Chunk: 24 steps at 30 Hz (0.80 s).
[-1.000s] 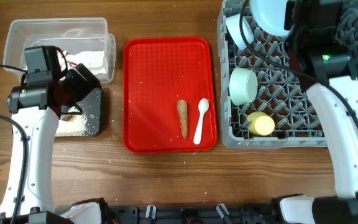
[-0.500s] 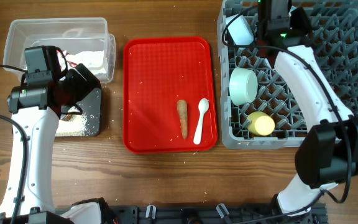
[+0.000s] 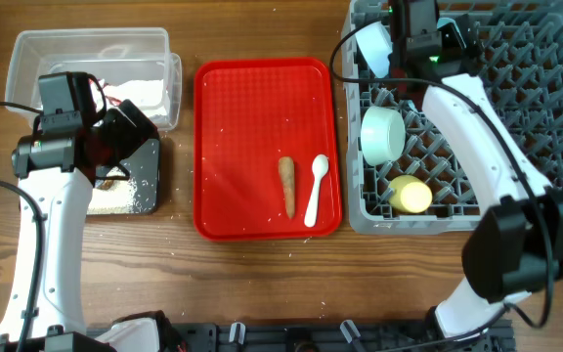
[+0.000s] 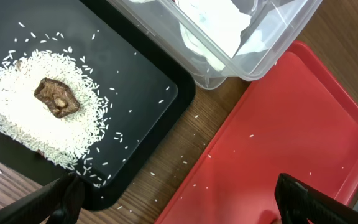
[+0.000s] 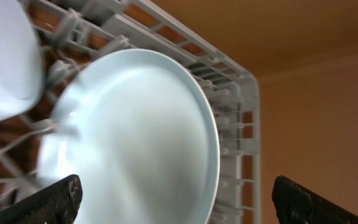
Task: Sort waste into correct bins and load items into the dishwasher rack
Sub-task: 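Carry the plate right and stand it upright in the dish rack, then reach the left gripper to the carrot on the red tray and grasp it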
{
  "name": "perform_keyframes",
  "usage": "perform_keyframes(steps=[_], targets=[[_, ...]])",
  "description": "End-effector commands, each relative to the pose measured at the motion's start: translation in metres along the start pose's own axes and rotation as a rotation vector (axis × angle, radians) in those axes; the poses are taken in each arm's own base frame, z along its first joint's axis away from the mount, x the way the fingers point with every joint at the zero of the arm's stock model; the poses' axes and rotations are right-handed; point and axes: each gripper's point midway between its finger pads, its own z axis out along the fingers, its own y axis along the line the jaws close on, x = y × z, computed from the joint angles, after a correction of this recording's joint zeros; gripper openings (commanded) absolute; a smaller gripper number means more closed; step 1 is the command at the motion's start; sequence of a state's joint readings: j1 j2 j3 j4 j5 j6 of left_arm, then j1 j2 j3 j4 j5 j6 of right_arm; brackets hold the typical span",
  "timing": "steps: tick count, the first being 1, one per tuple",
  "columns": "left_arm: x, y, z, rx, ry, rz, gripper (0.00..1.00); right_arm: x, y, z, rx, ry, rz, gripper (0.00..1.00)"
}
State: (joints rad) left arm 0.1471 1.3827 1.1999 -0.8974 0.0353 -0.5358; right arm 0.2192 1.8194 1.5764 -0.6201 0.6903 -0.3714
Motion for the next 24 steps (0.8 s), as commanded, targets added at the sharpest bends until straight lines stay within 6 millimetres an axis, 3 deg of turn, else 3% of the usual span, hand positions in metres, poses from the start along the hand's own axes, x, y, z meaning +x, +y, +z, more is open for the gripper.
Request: perform_keyframes(steps=[1, 4, 7, 11, 13, 16, 19, 24], targets=[[-0.007, -0.001, -0.006, 0.006, -0.025, -0.004, 1.0, -0.024, -0.005, -0.066, -0.261, -0.19, 0.207, 1.0], [-0.007, -0.001, -0.006, 0.006, -0.025, -0.004, 1.0, -0.024, 0.02, -0.112, -0.553, -0.232, 0.315, 1.0], [-0.007, -0.001, -0.006, 0.006, -0.025, -0.004, 1.0, -0.022, 0.043, -0.145, -0.772, -0.251, 0.301, 1.0], [-0.002, -0.014, -0.006, 0.076, 0.007, -0.003, 1.0, -0.014, 0.039, -0.151, -0.785, -0.237, 0.311, 1.0], [0.002, -0.021, -0.007, 0.117, 0.031, 0.0, 1.0, -0.009, 0.019, -0.15, -0.755, -0.238, 0.363, 1.0], [0.027, -0.051, -0.01, 0.215, 0.113, 0.069, 0.91, -0.003, -0.019, -0.142, -0.693, -0.25, 0.48, 1.0], [0.072, -0.088, 0.0, 0.18, 0.138, 0.257, 0.86, 0.013, -0.052, -0.121, -0.624, -0.214, 0.595, 1.0], [0.157, -0.127, 0.04, 0.116, 0.231, 0.559, 0.89, 0.029, -0.061, -0.111, -0.601, -0.163, 0.622, 1.0]])
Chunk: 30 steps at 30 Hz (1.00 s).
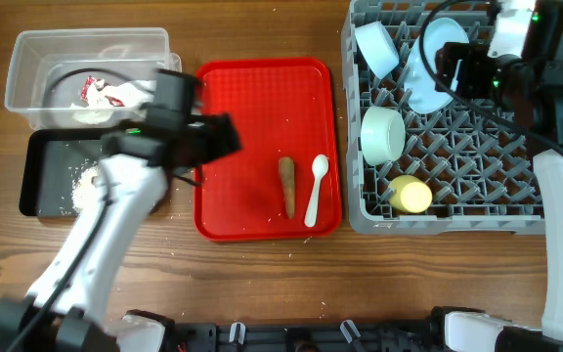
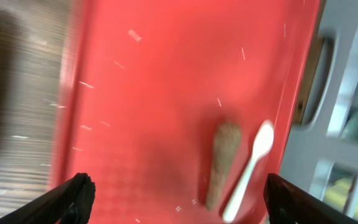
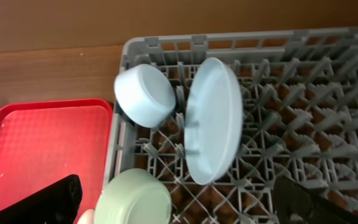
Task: Sort waste into correct bins and load items into the dishwasher rack
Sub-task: 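Reach the left gripper to the carrot on the red tray and grasp it, then carry the carrot left and drop it onto the black tray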
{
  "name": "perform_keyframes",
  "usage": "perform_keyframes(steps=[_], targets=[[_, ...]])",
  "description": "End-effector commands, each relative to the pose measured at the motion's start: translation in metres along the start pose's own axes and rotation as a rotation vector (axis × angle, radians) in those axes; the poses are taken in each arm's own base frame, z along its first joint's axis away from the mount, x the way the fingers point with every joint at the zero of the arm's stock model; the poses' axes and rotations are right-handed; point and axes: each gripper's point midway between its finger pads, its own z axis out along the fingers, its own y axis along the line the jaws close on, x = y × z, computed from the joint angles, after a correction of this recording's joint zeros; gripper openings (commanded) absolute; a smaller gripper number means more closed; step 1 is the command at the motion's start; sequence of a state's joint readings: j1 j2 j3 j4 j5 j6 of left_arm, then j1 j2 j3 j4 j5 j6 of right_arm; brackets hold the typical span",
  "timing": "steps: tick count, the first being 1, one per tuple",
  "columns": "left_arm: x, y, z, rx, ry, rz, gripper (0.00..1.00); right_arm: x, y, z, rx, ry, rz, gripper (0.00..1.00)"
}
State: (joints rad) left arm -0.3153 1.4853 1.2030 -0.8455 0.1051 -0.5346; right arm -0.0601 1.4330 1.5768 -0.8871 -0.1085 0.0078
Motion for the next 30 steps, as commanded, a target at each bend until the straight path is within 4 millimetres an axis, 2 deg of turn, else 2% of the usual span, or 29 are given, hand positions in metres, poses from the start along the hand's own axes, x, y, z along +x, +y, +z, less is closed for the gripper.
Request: perform_keyframes(steps=[1, 4, 8, 11, 16, 18, 21, 25, 26, 28, 30], targets=[[0.026, -0.02, 0.043, -0.094, 0.055, 0.172, 0.89, 0.002, 0.0, -0.004, -0.01, 0.006, 0.026, 1.0], [0.055, -0.033, 0.088, -0.133, 0.135, 0.275, 0.89, 0.009, -0.001, 0.001, -0.006, 0.036, 0.03, 1.0], [0.082, -0.039, 0.124, -0.155, 0.199, 0.363, 0.86, 0.014, -0.002, 0.008, -0.006, 0.068, 0.034, 1.0], [0.087, -0.047, 0.128, -0.135, 0.198, 0.437, 0.86, 0.018, -0.002, 0.015, -0.006, 0.088, 0.037, 1.0], [0.081, -0.05, 0.145, -0.11, 0.182, 0.589, 0.74, 0.022, -0.003, 0.024, -0.004, 0.114, 0.062, 1.0], [0.08, -0.047, 0.147, -0.125, 0.181, 0.588, 0.61, 0.023, -0.004, 0.024, -0.003, 0.119, 0.062, 1.0], [0.079, -0.045, 0.146, -0.134, 0.18, 0.589, 0.32, 0.023, -0.004, 0.024, -0.003, 0.118, 0.062, 1.0], [0.079, -0.045, 0.146, -0.139, 0.178, 0.585, 0.08, 0.023, -0.004, 0.024, -0.003, 0.118, 0.062, 1.0], [0.078, -0.045, 0.144, -0.14, 0.177, 0.585, 0.04, 0.023, -0.004, 0.024, -0.003, 0.118, 0.062, 1.0], [0.074, -0.045, 0.138, -0.153, 0.169, 0.581, 0.04, 0.023, -0.003, 0.024, -0.003, 0.118, 0.062, 1.0], [0.061, -0.043, 0.122, -0.18, 0.167, 0.561, 0.04, 0.022, -0.004, 0.025, -0.004, 0.114, 0.062, 1.0]])
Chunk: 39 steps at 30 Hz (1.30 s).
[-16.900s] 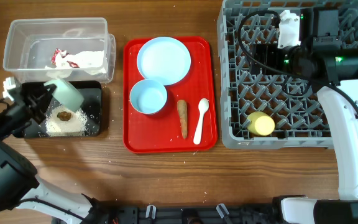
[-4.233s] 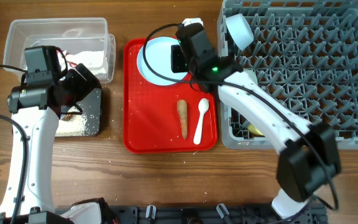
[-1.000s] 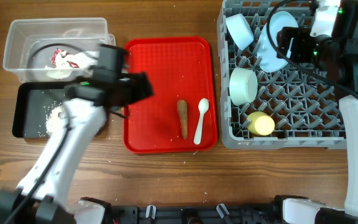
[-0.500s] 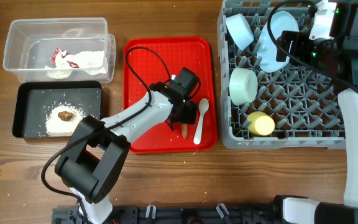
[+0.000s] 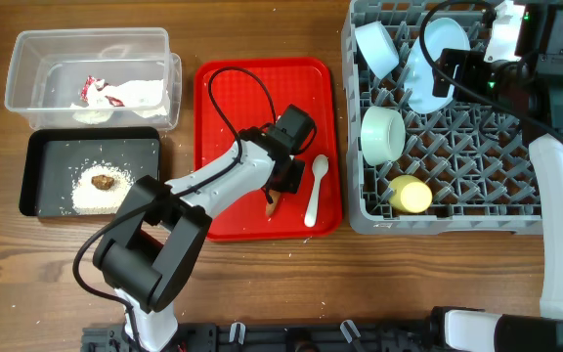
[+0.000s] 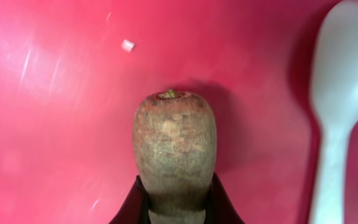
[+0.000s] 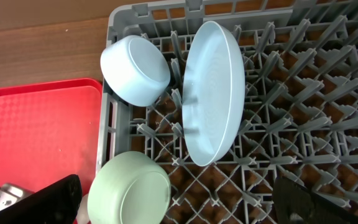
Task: Sort waste into correct bins and load items into the dishwasher rack
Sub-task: 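Carry the carrot left and drop it onto the black tray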
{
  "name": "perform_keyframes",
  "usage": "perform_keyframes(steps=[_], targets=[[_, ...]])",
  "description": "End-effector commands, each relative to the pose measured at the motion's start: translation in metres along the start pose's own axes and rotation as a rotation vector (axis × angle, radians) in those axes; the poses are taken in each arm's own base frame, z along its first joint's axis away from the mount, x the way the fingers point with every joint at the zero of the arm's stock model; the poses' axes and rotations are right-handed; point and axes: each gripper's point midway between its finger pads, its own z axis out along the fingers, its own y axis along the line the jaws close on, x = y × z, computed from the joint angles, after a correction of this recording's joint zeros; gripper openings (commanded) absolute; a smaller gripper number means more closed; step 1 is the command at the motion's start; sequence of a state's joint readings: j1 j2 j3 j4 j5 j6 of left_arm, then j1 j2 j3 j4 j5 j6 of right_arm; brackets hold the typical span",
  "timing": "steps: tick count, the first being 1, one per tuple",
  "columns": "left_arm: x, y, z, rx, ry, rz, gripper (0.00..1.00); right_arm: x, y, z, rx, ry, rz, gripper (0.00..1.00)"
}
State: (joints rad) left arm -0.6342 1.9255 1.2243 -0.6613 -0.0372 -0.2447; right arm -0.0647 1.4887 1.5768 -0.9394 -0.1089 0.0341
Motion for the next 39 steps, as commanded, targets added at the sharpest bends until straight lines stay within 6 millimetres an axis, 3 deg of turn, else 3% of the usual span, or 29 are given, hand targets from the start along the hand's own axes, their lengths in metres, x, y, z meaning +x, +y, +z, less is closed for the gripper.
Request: perform_keyframes(steps=[1, 6, 7, 9, 14, 18, 25, 29, 31, 33, 36, 37, 38, 39], targets=[[-0.017, 0.027, -0.033, -0.073, -0.02, -0.083, 0.04, 0.0, 0.001, 0.004, -0.01, 0.006, 0.02, 1.0], [-0.022, 0.115, -0.098, -0.227, -0.043, -0.506, 0.04, -0.002, 0.001, 0.004, -0.01, -0.002, 0.019, 1.0], [-0.019, 0.129, -0.105, -0.235, -0.046, -0.579, 0.04, -0.002, 0.001, 0.004, -0.01, -0.003, 0.019, 1.0], [0.0, 0.18, -0.118, -0.281, -0.028, -0.844, 0.04, -0.002, 0.001, 0.004, -0.01, -0.003, 0.019, 1.0], [0.049, 0.268, -0.121, -0.371, 0.013, -1.297, 0.04, -0.002, 0.001, 0.004, -0.01, -0.004, 0.019, 1.0], [0.077, 0.308, -0.1, -0.402, -0.037, -1.568, 0.07, -0.004, 0.001, 0.004, -0.011, -0.009, 0.022, 1.0], [0.1, 0.316, -0.04, -0.382, -0.143, -1.682, 0.08, -0.004, 0.001, 0.004, -0.011, -0.012, 0.021, 1.0], [0.099, 0.318, -0.036, -0.376, -0.163, -1.681, 0.24, -0.004, 0.002, 0.004, -0.015, -0.011, 0.017, 1.0], [0.094, 0.32, -0.037, -0.367, -0.186, -1.676, 0.29, -0.005, 0.017, 0.004, -0.083, -0.012, -0.007, 1.0], [0.091, 0.322, -0.04, -0.362, -0.194, -1.628, 0.4, -0.005, 0.03, 0.004, -0.122, -0.017, -0.043, 1.0], [0.072, 0.328, -0.072, -0.342, -0.276, -1.47, 0.6, 0.001, 0.069, 0.003, -0.199, -0.002, -0.111, 1.0], [0.067, 0.329, -0.085, -0.335, -0.315, -1.448, 0.81, 0.006, 0.086, 0.002, -0.239, 0.008, -0.137, 1.0], [0.062, 0.329, -0.1, -0.324, -0.363, -1.444, 0.94, 0.011, 0.099, 0.001, -0.265, 0.021, -0.157, 1.0], [0.059, 0.329, -0.116, -0.314, -0.411, -1.443, 1.0, 0.021, 0.116, -0.001, -0.293, 0.052, -0.184, 0.99]])
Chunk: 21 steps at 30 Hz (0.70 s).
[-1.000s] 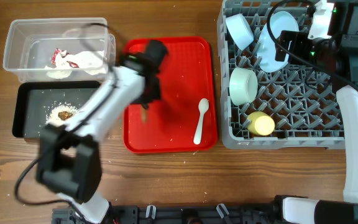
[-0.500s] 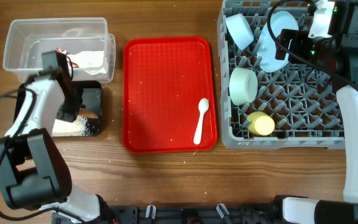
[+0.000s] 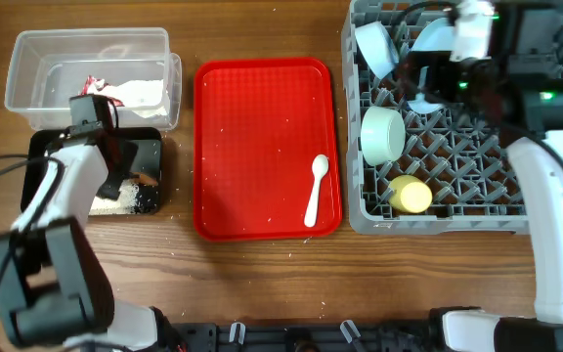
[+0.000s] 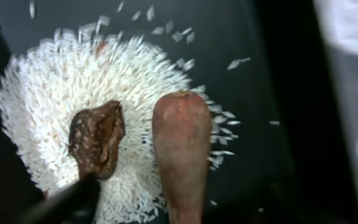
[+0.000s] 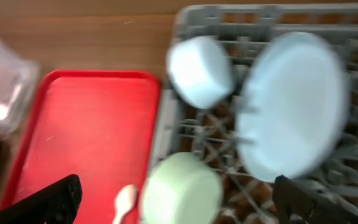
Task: Sort waste into correct bins and load items into the dishwasher rack
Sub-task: 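Carry the carrot left and drop it onto the black tray, then lower the right gripper to the white spoon and grasp it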
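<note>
A brownish carrot lies with its top on the rice heap in the black tray, beside a dark brown lump. My left gripper hangs over it, open: one dark finger stands well clear of the carrot. A white spoon lies on the red tray. My right gripper is open and holds nothing, above the grey rack by its left edge. This view is blurred.
The rack holds a green bowl, a pale blue bowl, a pale blue plate on edge and a yellow cup. A clear bin with white wrappers stands behind the black tray.
My left gripper was shut on the carrot on the red tray. Now it is open over the black tray, and the carrot is on the rice. The right wrist view has shifted left.
First my left gripper was open above the black tray and my right one close against the plate in the rack. Then the left was over the red tray and the right back from the standing plate. Then the left held the carrot, which now lies in the black tray.
</note>
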{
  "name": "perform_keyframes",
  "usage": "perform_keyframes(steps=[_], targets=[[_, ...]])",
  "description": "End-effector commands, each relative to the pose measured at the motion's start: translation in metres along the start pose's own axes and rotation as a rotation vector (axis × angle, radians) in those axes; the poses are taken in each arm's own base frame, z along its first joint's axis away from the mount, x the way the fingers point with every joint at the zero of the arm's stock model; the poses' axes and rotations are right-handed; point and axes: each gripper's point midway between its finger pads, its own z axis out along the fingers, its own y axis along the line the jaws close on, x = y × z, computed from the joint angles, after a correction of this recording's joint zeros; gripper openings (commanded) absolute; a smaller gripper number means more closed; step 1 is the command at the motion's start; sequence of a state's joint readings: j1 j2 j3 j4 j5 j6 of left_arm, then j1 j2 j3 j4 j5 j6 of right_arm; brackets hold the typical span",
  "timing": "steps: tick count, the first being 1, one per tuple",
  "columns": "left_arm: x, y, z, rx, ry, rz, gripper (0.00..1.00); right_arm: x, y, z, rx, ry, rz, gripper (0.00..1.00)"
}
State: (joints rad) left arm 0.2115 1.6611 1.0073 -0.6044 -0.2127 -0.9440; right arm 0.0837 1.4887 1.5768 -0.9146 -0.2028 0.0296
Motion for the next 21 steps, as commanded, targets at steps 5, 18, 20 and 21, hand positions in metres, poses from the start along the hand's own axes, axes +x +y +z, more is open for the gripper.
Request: perform_keyframes(steps=[5, 18, 20, 21], targets=[[-0.044, -0.016, -0.112, 0.26, -0.198, -0.001, 1.0, 0.074, 0.101, 0.026, -0.182, 0.25, -0.003, 0.91], [-0.046, -0.017, -0.122, 0.287, -0.213, -0.007, 1.0, 0.226, 0.119, 0.141, 0.016, 0.567, -0.026, 0.67], [-0.046, -0.017, -0.122, 0.287, -0.213, -0.007, 1.0, 0.237, 0.113, 0.156, 0.047, 0.591, -0.033, 0.67], [-0.046, -0.017, -0.122, 0.287, -0.213, -0.007, 1.0, 0.242, 0.112, 0.161, 0.053, 0.605, -0.033, 0.67]])
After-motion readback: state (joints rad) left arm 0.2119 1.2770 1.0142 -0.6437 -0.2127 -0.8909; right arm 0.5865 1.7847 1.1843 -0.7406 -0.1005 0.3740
